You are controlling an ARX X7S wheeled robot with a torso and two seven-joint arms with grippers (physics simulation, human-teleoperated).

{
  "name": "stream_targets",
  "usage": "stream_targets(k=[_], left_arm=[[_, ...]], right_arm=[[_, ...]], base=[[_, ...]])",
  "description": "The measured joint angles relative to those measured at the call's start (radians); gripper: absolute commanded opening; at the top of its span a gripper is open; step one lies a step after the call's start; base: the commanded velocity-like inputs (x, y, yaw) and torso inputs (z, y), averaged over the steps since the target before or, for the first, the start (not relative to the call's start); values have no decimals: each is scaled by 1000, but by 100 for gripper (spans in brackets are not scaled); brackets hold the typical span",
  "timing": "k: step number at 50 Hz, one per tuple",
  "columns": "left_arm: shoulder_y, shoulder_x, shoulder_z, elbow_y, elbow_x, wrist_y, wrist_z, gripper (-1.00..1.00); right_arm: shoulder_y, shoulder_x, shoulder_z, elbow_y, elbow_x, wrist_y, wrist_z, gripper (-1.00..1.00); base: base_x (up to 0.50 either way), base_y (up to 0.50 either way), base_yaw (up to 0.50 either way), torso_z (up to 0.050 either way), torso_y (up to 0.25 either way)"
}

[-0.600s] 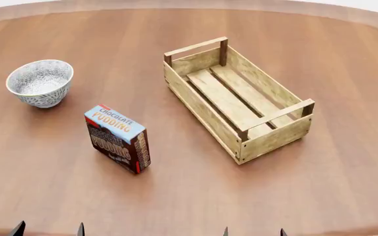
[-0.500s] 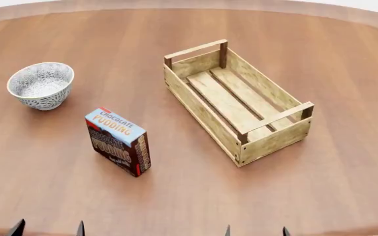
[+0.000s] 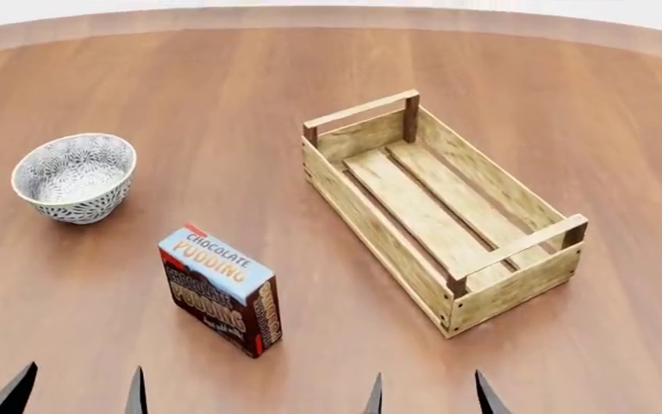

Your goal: Pick up the chocolate pudding and put it in the tray.

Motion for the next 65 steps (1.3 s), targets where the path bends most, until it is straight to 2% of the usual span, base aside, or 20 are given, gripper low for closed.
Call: stream_targets(k=[45, 57, 65], left_arm=[[4, -54, 56, 48, -60, -17, -59, 100], [3, -63, 69, 51, -69, -16, -72, 100], [4, -71, 74, 55, -77, -17, -81, 100]], right_arm=[[11, 48, -61, -28, 83, 5, 51, 100], [-5, 67, -100, -71, 131, 70, 23, 100], [-57, 91, -160, -80, 126, 51, -16, 100]], base=[[452, 15, 0, 0, 0], [0, 0, 0, 0, 0], [0, 0, 0, 0, 0]])
